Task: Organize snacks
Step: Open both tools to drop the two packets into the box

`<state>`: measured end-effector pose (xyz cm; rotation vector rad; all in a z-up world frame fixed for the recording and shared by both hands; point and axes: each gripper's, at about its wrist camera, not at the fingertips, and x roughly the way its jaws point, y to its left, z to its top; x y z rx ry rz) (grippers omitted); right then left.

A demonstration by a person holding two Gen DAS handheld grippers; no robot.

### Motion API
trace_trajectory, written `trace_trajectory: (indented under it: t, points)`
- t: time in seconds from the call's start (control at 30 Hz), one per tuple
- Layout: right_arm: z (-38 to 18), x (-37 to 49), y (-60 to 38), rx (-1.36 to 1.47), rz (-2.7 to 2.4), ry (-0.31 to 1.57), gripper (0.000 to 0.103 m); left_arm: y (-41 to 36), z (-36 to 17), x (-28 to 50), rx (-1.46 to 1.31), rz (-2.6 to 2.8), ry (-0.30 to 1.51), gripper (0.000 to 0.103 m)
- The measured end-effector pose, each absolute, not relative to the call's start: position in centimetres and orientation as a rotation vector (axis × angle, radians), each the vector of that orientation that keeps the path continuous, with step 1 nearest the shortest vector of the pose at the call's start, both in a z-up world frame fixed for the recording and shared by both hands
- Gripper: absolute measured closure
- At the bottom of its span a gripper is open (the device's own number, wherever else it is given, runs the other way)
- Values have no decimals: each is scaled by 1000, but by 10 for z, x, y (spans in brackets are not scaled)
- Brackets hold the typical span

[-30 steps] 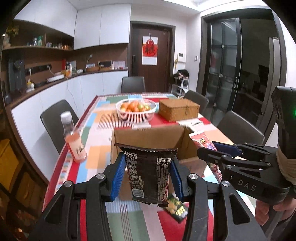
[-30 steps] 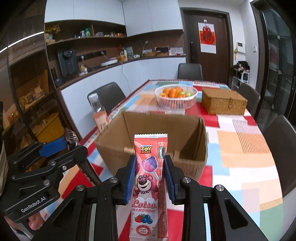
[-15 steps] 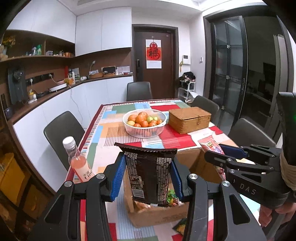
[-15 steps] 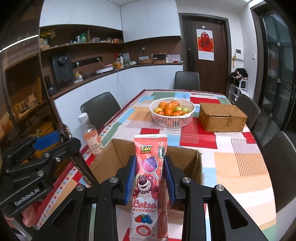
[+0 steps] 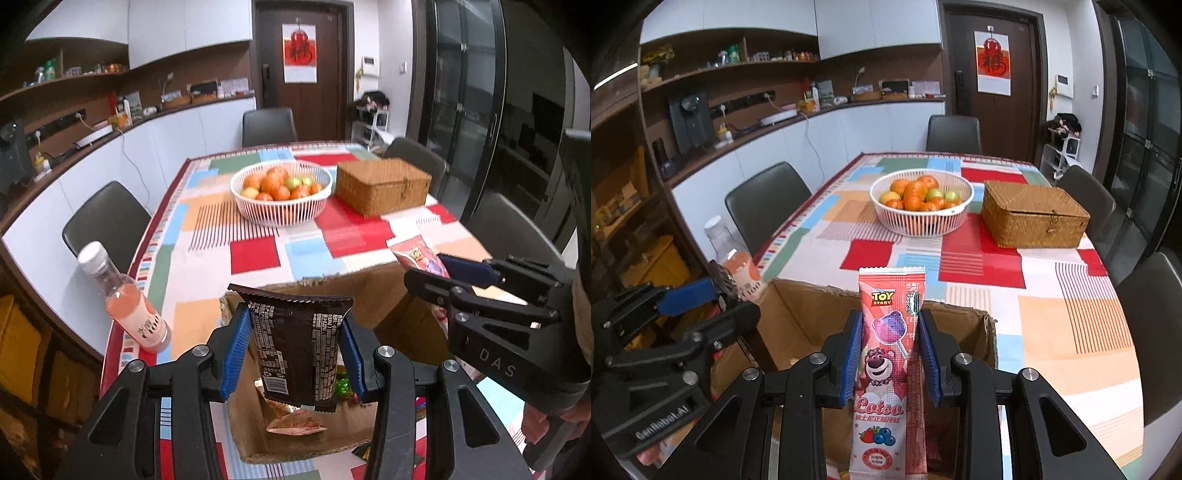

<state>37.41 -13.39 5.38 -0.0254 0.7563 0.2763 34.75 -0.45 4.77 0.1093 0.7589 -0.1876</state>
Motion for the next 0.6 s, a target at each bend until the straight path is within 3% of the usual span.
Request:
trace_trajectory:
  t: [0.07,0.1,0.13,0.2,0.6]
  points:
    - [49,377,-133,-24,269,765,71,-6,43,350,118,-180,776,54]
    - [47,378,-134,-26,263,769,63,-5,42,350,116,-170,779,52]
    - [46,379,-134,-34,249,779,48,-3,42,349,111,-160,776,48]
    - [45,372,-135,-44,219,768,40,0,46,344,108,-142,758,44]
    - [58,304,-143,-51,274,677,40,9,70,271,134,-99,615,32]
